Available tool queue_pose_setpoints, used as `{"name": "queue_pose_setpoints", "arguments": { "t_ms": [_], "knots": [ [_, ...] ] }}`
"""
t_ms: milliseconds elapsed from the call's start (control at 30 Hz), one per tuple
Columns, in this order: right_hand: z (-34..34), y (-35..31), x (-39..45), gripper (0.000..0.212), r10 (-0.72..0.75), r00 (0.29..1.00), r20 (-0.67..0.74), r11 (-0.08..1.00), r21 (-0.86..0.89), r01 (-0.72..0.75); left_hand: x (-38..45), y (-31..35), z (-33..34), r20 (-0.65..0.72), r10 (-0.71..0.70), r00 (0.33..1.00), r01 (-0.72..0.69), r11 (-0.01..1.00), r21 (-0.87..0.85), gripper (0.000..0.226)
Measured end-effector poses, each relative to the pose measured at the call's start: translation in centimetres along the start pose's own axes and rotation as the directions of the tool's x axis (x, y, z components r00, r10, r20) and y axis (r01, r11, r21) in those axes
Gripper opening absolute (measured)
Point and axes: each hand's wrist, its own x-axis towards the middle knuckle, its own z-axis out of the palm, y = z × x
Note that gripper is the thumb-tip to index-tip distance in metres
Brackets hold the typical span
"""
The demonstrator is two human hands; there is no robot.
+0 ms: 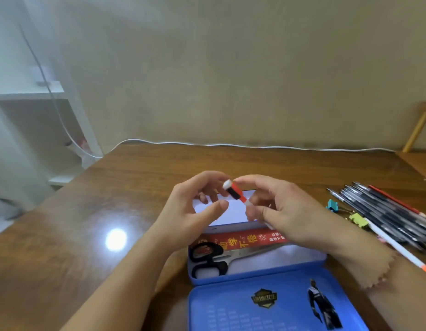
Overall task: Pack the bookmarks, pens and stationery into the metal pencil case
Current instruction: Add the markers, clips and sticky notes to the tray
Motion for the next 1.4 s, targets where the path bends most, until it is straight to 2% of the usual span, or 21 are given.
{"name": "queue_pose_setpoints", "arguments": {
  "t_ms": [67,200,400,500,567,633,733,833,900,1000,1167,1333,1400],
  "knots": [
    [0.7,0.1,0.0,0.034,-0.002,0.999,-0.037,0.993,-0.116,-0.003,0.0,0.0,-0.1,0.027,-0.01,1.0,0.012,0.998,-0.067,0.024],
    [1.3,0.3,0.1,0.02,-0.055,0.997,-0.056,0.977,-0.209,0.043,0.2,-0.5,-0.1,0.043,-0.049,0.998,0.049,0.999,0.02,0.002],
    [0.9,1.4,0.4,0.013,-0.101,0.991,-0.082,0.963,-0.257,0.077,0.2,-1.3,-1.1,0.021,-0.083,0.996,0.084,0.995,-0.047,0.006],
    [1.3,1.9,0.6,0.011,-0.151,0.987,-0.051,0.928,-0.352,0.123,0.1,-1.2,-1.3,0.132,-0.135,0.982,0.129,0.99,0.051,0.012],
    [1.6,2.1,0.5,0.01,-0.184,0.983,-0.023,0.886,-0.438,0.155,0.0,-1.4,-1.6,0.181,-0.165,0.969,0.138,0.978,0.153,0.013],
    [1.8,2.1,0.4,0.01,-0.232,0.973,0.012,0.822,-0.532,0.202,-0.1,-1.6,-1.8,0.174,-0.188,0.967,0.147,0.963,0.225,0.013],
    [2.7,2.0,0.2,0.013,-0.3,0.951,0.072,0.683,-0.68,0.267,-0.2,-1.6,-1.7,0.244,-0.228,0.943,0.153,0.945,0.289,0.009],
    [3.9,2.2,0.4,0.003,-0.343,0.937,0.064,0.589,-0.763,0.268,-0.3,-1.7,-1.5,0.33,-0.259,0.908,0.132,0.923,0.361,0.009],
    [4.3,2.1,0.5,0.003,-0.348,0.937,0.029,0.602,-0.759,0.247,-0.3,-1.8,-1.4,0.351,-0.269,0.897,0.126,0.916,0.381,0.011],
    [4.4,1.7,0.4,0.017,-0.324,0.946,-0.019,0.617,-0.762,0.196,-0.3,-1.8,-1.4,0.358,-0.286,0.889,0.135,0.911,0.39,0.015],
    [3.7,1.2,0.4,0.026,-0.17,0.98,-0.106,0.726,-0.686,0.052,-0.2,-1.9,-1.4,0.358,-0.284,0.89,0.141,0.916,0.376,0.01],
    [3.5,0.5,0.4,0.029,-0.129,0.99,-0.059,0.727,-0.684,0.054,-0.2,-1.9,-1.2,0.363,-0.292,0.885,0.131,0.904,0.407,0.011],
    [1.9,-0.5,0.3,0.03,-0.118,0.989,-0.086,0.752,-0.659,0.032,-0.2,-1.9,-1.2,0.364,-0.296,0.883,0.135,0.903,0.408,0.011]
  ]
}}
